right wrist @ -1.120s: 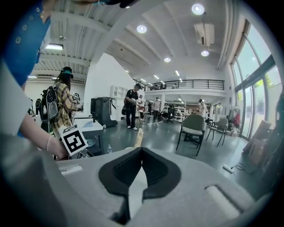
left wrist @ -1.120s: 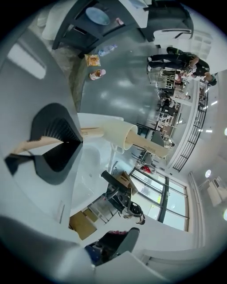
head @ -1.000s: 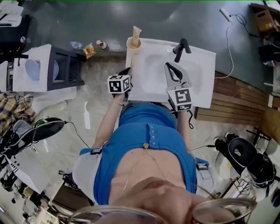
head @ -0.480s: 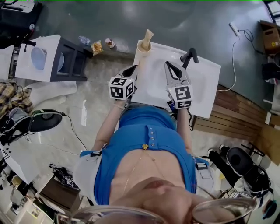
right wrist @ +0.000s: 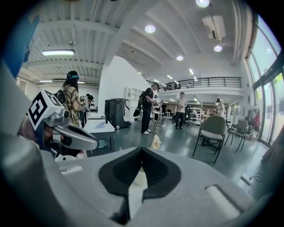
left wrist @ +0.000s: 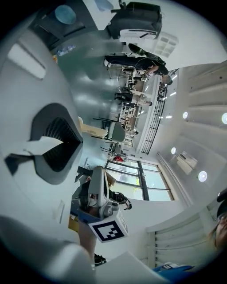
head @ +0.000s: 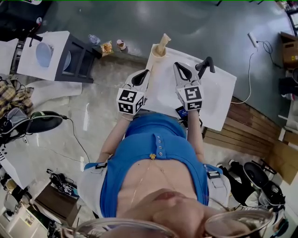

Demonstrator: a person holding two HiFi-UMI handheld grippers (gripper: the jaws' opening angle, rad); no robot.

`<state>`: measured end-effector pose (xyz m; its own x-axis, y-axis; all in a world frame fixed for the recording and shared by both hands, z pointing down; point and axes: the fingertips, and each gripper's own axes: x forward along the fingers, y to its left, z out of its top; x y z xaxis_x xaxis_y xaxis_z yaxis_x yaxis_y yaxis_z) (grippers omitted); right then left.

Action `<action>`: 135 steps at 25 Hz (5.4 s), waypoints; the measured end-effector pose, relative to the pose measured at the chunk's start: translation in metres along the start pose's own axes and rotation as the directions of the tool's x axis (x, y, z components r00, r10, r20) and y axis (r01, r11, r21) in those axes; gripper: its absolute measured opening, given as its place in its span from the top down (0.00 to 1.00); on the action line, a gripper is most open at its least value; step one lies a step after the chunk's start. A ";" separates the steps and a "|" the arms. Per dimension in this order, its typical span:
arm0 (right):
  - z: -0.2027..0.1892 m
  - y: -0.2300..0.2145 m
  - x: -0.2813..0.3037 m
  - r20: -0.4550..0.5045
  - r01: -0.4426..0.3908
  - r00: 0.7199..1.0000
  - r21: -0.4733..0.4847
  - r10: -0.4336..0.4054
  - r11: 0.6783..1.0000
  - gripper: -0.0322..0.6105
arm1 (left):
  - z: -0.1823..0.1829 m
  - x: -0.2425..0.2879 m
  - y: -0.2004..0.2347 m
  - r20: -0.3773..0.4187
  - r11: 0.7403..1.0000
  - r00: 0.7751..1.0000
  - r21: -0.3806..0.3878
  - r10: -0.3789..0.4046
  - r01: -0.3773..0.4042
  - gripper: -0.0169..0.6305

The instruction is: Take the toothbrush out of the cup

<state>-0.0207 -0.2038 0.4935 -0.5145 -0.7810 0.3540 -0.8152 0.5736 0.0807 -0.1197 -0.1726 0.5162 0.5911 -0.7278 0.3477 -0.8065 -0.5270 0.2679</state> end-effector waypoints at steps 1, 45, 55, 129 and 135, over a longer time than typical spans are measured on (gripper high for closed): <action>-0.001 -0.001 0.003 -0.002 -0.001 1.000 -0.004 0.001 1.000 0.95 | 0.002 -0.002 0.000 0.009 1.000 1.000 0.006 0.001 -0.002 0.97; -0.053 -0.033 0.136 -0.192 0.081 0.980 0.167 -0.048 0.983 0.77 | -0.006 -0.086 0.052 0.029 0.989 0.993 -0.096 0.113 -0.110 0.97; -0.057 -0.031 0.153 -0.205 0.098 0.978 0.229 -0.051 0.968 0.74 | -0.008 -0.098 0.066 0.025 0.987 0.992 -0.105 0.122 -0.119 0.97; -0.008 -0.088 -0.150 0.145 -0.038 0.989 0.203 0.008 0.978 0.93 | -0.016 -0.004 -0.165 0.026 0.990 0.990 -0.008 -0.140 0.140 0.97; -0.026 -0.111 -0.187 0.127 -0.038 0.992 0.204 0.012 0.978 0.93 | -0.020 0.013 -0.200 0.015 0.988 0.988 -0.002 -0.156 0.156 0.97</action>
<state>0.1729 -0.1148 0.4427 -0.5543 -0.7989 0.2335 -0.8319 0.5406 -0.1251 0.0498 -0.0681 0.4852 0.7091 -0.6434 0.2885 -0.7047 -0.6329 0.3206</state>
